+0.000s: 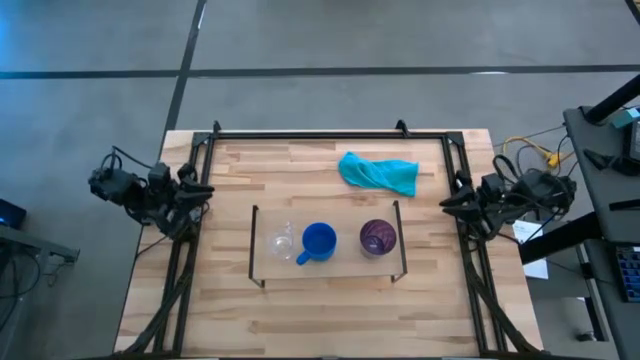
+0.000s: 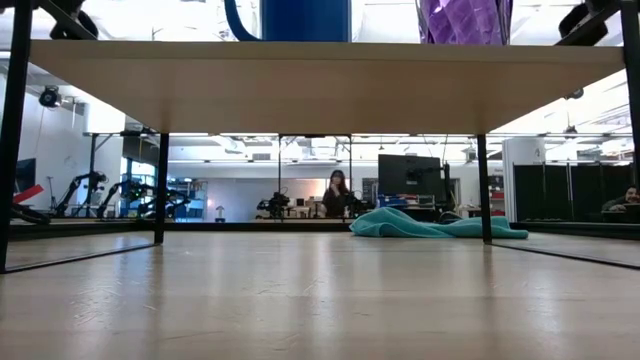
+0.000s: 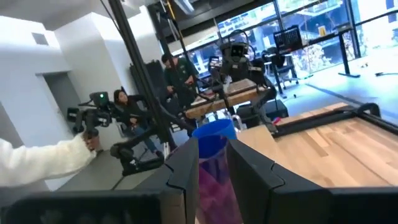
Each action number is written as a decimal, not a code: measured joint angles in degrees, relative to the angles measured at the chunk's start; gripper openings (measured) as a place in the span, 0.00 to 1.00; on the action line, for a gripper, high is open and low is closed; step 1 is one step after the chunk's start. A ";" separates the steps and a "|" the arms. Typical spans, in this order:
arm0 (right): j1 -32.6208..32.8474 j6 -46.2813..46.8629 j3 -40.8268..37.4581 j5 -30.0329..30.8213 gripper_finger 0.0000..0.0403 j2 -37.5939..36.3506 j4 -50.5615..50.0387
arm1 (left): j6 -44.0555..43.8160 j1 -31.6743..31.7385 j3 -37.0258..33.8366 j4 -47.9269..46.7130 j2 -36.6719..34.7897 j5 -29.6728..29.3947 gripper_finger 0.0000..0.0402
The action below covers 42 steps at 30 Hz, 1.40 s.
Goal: Stack small to large cups/mugs on shelf
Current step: Return to Home Position
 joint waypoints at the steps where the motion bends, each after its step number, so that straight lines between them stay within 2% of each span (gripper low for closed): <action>1: 0.00 -0.08 -0.87 -0.10 0.20 0.12 1.15 | 0.09 0.00 -0.69 0.44 -0.07 -0.01 0.19; 9: 0.02 0.26 -8.71 -0.66 0.20 -0.74 8.32 | 0.13 0.00 -7.14 7.72 -0.11 0.39 0.19; 18: 0.02 2.85 -18.59 -1.78 0.20 -0.74 21.72 | -0.08 0.00 -17.87 20.60 -0.15 3.50 0.19; 26: 0.02 3.45 -23.77 -1.97 0.20 -0.72 29.45 | -0.34 0.00 -27.79 33.96 -0.17 4.16 0.19; 42: 0.00 4.47 -24.46 -1.97 0.20 -0.64 28.79 | -0.33 0.00 -27.91 34.36 0.00 4.72 0.19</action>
